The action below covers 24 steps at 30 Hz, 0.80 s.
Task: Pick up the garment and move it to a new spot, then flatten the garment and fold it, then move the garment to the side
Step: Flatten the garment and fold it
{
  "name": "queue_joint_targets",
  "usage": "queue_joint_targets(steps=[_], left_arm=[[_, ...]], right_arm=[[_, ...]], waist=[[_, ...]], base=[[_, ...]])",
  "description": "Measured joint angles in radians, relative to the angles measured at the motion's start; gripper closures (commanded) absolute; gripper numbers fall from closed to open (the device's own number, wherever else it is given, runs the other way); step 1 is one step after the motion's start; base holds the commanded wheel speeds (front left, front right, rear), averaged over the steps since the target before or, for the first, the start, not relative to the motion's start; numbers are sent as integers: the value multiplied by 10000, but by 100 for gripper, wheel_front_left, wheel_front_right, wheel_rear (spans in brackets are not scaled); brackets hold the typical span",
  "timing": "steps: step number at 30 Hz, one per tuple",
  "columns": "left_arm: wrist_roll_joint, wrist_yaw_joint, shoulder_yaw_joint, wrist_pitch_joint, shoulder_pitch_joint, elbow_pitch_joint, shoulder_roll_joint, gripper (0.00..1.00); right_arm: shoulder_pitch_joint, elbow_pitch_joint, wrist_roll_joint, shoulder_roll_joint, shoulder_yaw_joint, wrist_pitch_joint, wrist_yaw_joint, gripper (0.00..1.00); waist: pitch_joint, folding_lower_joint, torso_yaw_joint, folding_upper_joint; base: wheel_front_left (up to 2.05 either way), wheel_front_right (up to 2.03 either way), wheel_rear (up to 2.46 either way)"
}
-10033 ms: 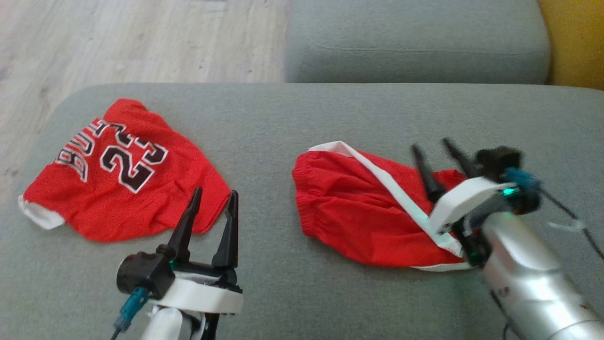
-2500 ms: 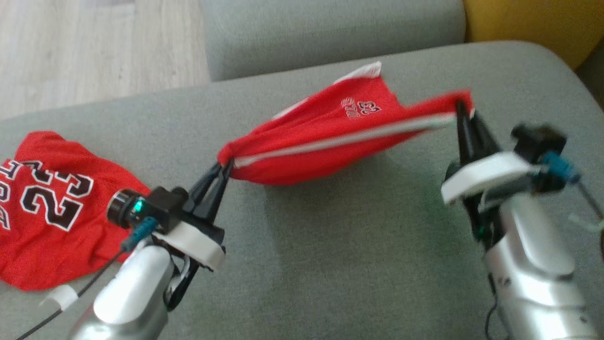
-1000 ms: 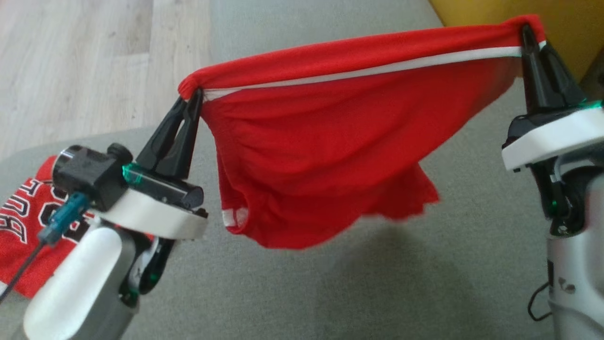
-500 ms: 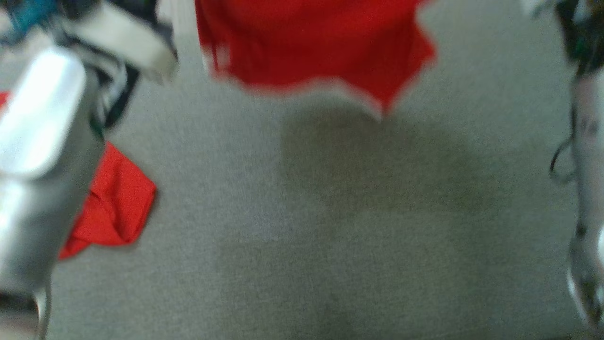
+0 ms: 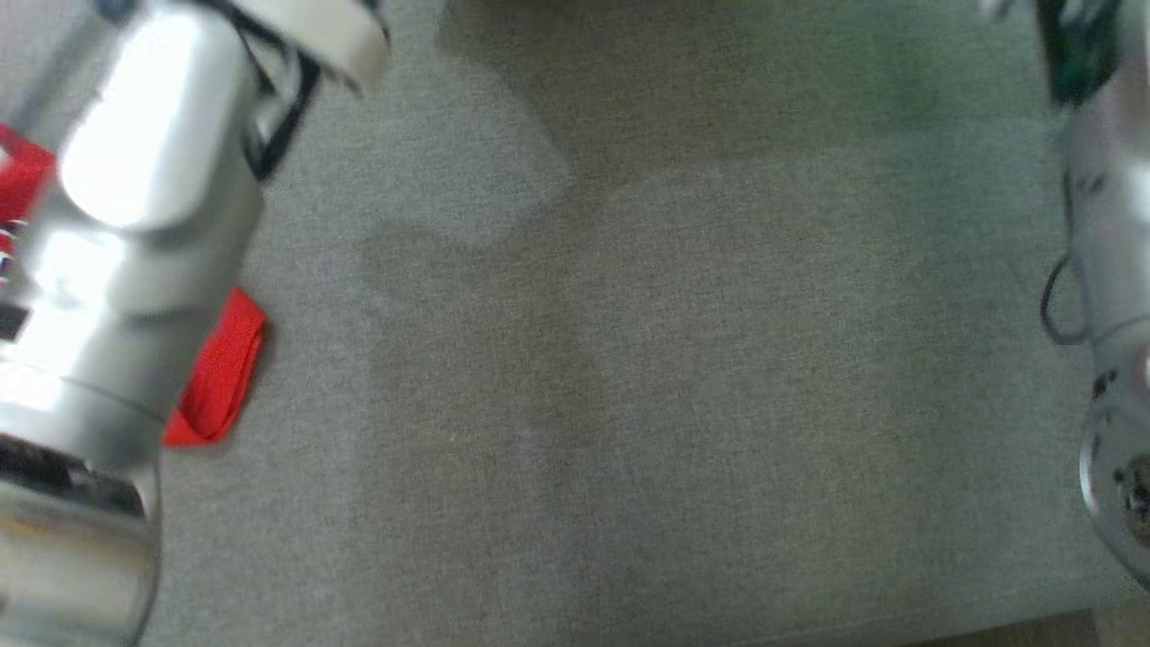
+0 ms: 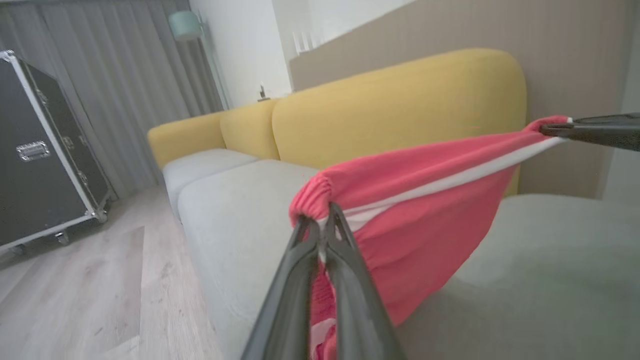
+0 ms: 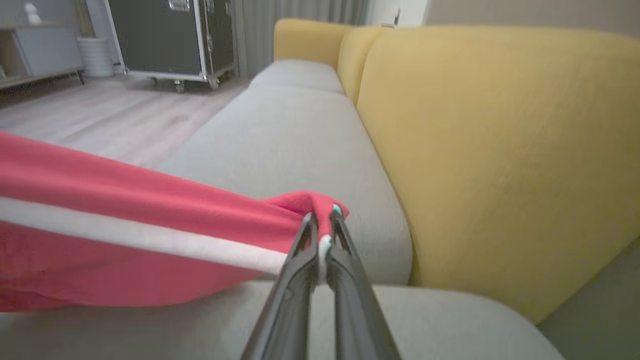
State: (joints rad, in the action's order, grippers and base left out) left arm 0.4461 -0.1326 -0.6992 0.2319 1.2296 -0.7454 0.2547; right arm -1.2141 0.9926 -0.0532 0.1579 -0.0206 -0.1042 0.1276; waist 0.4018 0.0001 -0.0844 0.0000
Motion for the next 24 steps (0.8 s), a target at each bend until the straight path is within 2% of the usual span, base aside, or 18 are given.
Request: queue_joint_targets(steps=[5,9,13,20,24], left_arm=[[374,0,-1037,173,-1134,-230,-6,100],[905,0,-1350,194,-2374,-15,81,100],[986,0,-1411,201,-3562,568,251,100],[976,0,-1661,201,-5270,1220,516,100],[794,0,-1916,201,-5981,1469,594,100]], right_arm=[[713,1365,81,46,629,265,0,100],[1294,1916,36,261,1440,173,0,100],[1842,2502,499,268,2274,554,0,100],[2902,2731,1894,349,4025,1670,0,100],[3659,2270,2934,663,5114,2282,0,100]], waist=[[-263,0,35,0],[-694,-1,62,0],[-1262,-3,74,0],[-2324,-4,43,1],[-2888,-4,-4,1]], base=[[0,0,0],[0,0,0],[0,0,0],[0,0,0],[0,0,0]])
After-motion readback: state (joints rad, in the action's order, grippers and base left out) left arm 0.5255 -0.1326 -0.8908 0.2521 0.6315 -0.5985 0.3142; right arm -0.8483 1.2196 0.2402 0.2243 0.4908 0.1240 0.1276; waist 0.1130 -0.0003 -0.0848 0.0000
